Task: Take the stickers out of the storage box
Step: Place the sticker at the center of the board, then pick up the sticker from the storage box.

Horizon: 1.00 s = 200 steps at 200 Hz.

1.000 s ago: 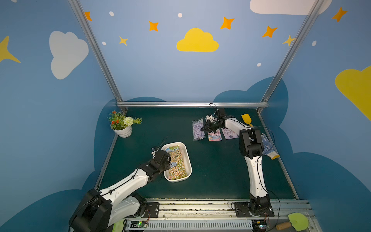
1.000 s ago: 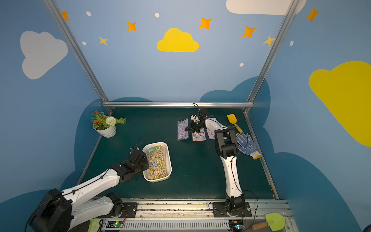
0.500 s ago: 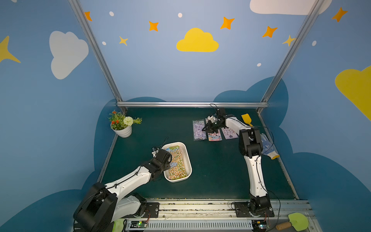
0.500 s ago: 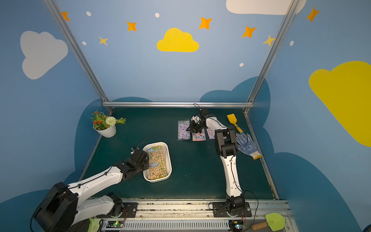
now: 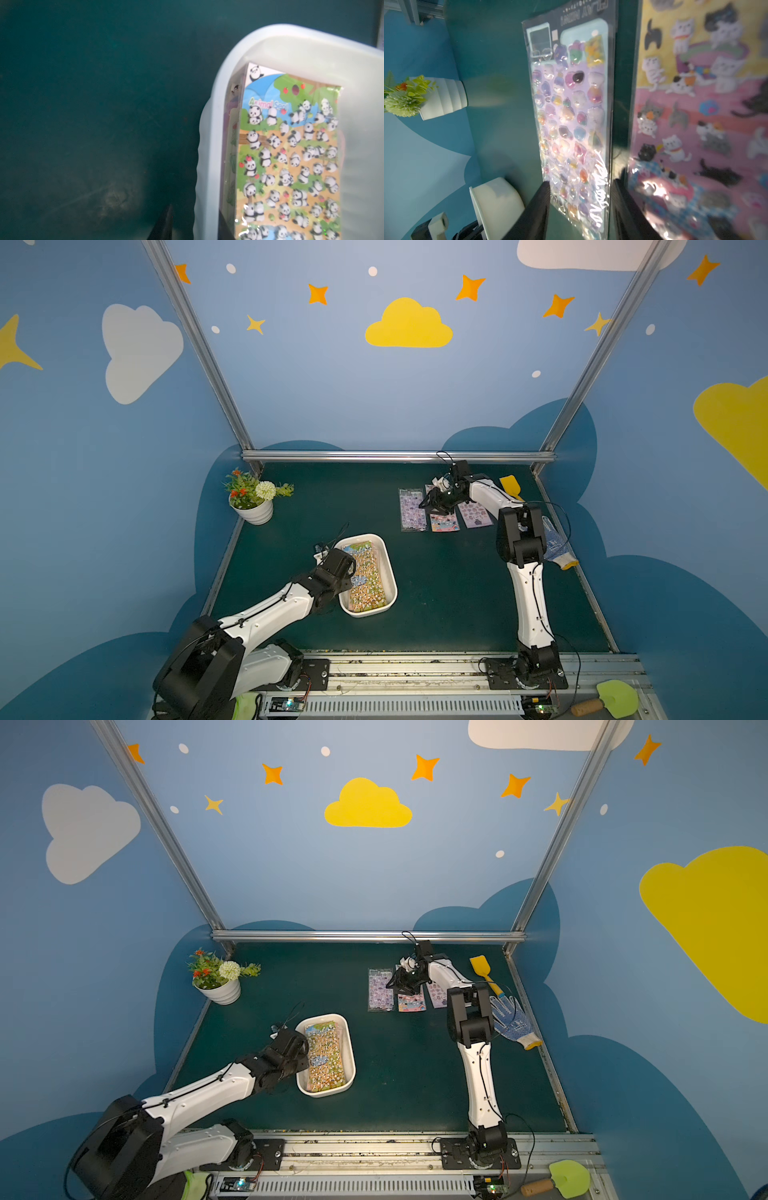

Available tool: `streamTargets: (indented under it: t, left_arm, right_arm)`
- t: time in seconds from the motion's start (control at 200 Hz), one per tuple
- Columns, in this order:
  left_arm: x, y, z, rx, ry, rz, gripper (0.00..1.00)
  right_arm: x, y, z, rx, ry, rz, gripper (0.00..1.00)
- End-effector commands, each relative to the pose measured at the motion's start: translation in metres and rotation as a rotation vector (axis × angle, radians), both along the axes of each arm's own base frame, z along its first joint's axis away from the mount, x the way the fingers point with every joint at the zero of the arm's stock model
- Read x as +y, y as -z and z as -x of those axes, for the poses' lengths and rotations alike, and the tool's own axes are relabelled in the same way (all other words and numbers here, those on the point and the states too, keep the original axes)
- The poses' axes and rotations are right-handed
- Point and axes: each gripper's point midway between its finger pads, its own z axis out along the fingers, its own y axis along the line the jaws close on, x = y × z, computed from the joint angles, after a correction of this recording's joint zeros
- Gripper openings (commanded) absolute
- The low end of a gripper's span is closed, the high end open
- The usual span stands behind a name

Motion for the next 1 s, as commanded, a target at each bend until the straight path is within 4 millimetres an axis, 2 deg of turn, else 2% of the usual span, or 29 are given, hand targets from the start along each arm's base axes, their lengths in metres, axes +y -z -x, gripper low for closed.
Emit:
streamTargets:
  t: [0.0, 0.145, 0.31, 0.536, 0.751, 0.996]
  left_arm:
    - [0.003, -0.003, -0.004, 0.005, -0.017, -0.011, 0.24]
    - [0.007, -0.003, -0.004, 0.02, -0.036, -0.012, 0.13]
    - [0.017, -0.009, -0.005, 0.012, -0.091, -0.011, 0.05]
    - [0.035, -0.033, -0.01, -0.049, -0.17, 0.044, 0.04]
    - [0.068, -0.041, -0.003, -0.134, -0.339, 0.055, 0.04]
    - [0.088, -0.044, 0.004, -0.225, -0.423, 0.063, 0.04]
  right_arm:
    - [-0.004, -0.053, 0.001, -0.091, -0.009, -0.01, 0.5]
    - [-0.006, -0.08, 0.007, -0.139, -0.007, -0.018, 0.54]
    - [-0.001, -0.111, 0.023, -0.195, -0.027, -0.03, 0.58]
    - [0.012, -0.148, 0.057, -0.246, -0.073, -0.07, 0.59]
    - [0.047, -0.176, 0.102, -0.327, -0.182, -0.061, 0.59]
    - [0.111, -0.193, 0.16, -0.393, -0.356, -0.031, 0.57]
